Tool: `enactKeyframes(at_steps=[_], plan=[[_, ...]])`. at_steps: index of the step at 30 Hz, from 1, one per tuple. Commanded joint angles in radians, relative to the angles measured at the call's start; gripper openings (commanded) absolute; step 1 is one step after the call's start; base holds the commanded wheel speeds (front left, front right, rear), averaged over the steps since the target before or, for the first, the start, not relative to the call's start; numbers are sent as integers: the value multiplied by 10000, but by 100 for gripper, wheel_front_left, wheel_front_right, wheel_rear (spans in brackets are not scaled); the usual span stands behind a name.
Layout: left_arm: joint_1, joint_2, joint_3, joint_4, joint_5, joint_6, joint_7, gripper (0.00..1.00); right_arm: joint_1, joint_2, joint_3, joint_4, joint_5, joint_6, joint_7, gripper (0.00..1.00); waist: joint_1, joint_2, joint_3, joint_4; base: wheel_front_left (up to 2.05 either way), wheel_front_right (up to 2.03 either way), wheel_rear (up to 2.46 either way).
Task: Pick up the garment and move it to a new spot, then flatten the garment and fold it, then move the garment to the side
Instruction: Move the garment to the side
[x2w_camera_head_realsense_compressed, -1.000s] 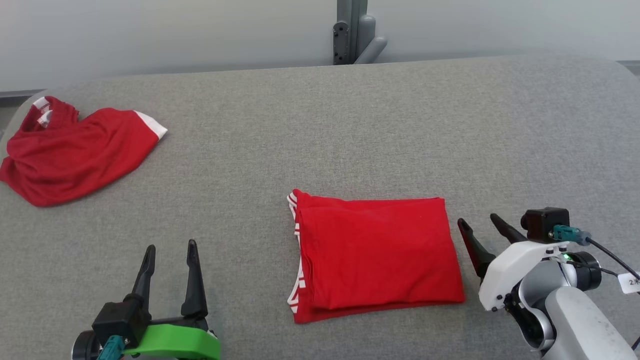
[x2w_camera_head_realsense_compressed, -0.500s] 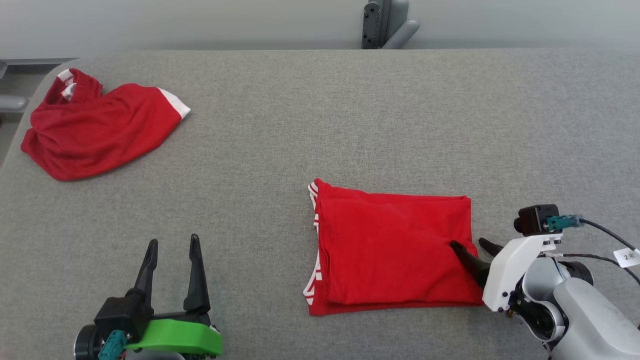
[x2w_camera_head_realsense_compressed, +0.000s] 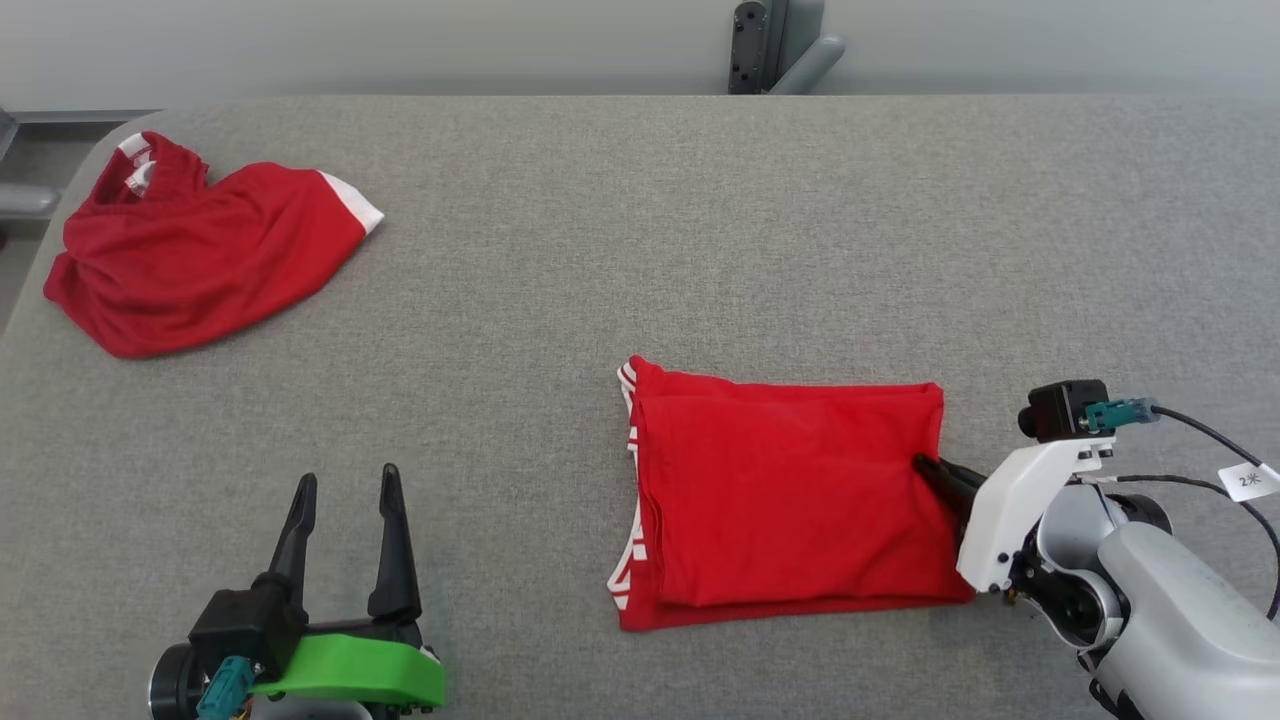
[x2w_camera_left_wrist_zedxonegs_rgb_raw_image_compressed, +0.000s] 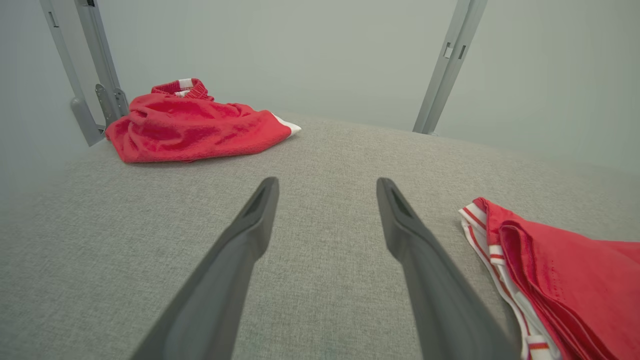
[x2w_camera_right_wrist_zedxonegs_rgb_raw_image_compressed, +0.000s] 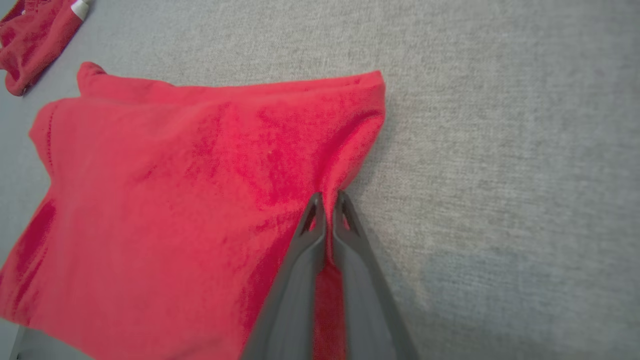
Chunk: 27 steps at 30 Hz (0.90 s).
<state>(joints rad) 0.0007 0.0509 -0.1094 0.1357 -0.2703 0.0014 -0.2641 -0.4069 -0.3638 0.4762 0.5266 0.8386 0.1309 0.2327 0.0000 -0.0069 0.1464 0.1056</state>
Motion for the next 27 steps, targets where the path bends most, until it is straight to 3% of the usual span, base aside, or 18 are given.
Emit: enactKeyframes(at_steps=[1, 8, 15, 27], plan=[[-80, -5, 4, -41, 54, -4, 3, 100, -145, -110, 1, 51, 24, -4, -117, 0, 0, 69, 9, -68, 0, 0, 0], [-245, -4, -160, -183, 159, -94, 3, 100, -723, -538, -16, 457, -274, -11, -781, 0, 0, 69, 170, -756, 0, 0, 0], [-526, 1, -478, -135, 336, -264, 3, 100, -1513, -757, -35, 707, -427, -11, -958, 0, 0, 69, 551, -2052, 0, 0, 0], [-1345, 298, -729, 33, 798, -475, 3, 100, -3114, -134, 401, 1139, -560, -9, -1276, 0, 0, 69, 1577, -4694, 0, 0, 0]])
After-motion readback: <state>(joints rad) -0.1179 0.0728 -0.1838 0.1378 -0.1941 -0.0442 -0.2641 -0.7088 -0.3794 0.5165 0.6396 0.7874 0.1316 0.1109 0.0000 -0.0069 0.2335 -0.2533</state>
